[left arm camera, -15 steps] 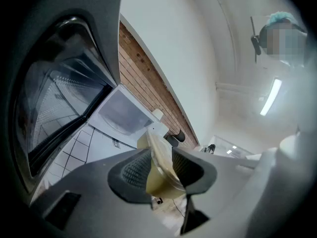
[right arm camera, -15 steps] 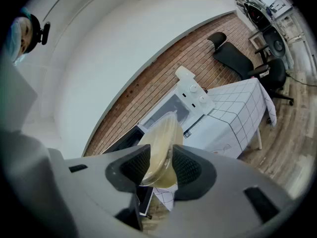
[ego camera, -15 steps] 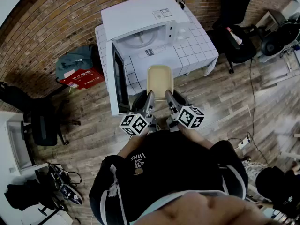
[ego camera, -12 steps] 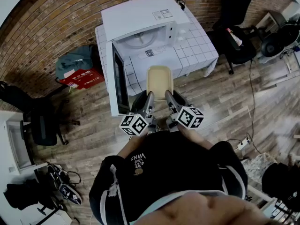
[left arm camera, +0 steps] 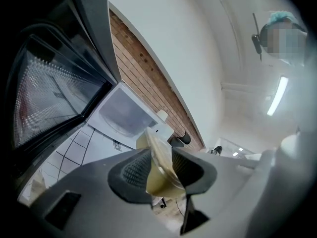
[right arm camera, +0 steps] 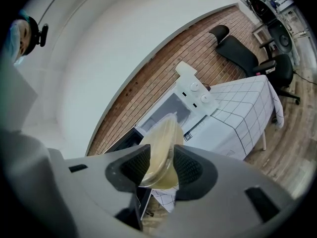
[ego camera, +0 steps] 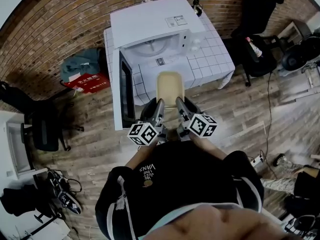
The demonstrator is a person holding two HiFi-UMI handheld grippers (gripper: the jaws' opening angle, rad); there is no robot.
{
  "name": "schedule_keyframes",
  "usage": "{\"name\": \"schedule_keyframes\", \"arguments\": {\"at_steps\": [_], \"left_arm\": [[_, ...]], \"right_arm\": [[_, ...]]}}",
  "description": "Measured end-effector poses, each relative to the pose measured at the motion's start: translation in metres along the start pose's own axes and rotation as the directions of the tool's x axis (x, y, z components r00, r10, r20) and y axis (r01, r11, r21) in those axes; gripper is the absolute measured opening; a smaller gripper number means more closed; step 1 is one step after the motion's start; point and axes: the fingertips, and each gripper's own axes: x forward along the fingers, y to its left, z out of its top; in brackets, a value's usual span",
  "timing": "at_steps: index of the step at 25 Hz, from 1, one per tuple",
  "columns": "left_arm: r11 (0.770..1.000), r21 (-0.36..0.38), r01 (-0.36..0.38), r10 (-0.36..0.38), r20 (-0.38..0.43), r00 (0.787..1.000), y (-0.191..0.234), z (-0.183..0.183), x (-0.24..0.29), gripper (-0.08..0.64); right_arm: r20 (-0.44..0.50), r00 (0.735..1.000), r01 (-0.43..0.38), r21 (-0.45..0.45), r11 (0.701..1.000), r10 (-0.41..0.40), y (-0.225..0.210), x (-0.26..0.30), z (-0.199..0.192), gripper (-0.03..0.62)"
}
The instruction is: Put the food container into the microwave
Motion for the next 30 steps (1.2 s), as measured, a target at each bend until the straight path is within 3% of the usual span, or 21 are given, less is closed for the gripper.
{"name": "schedule_keyframes", "arguments": {"at_steps": [21,30], "left_arm": [[0.993,-0.018,-0.121,0.122,0.089,0.989,0.009,0.009,0.076,0.132],[0.983,-0.018,-0.183,0.184,0.130,0.974,0.008,0.005,0.106,0.130]], "right_arm": [[-0.131,0.987,-0.101,-0.032,0.994,0.096,-0.039,0.060,0.061,0.132],[-0.180,0.972,-0.160,-0.031,0.987,0.152,-0.060,0.079,0.082,0.132]]}}
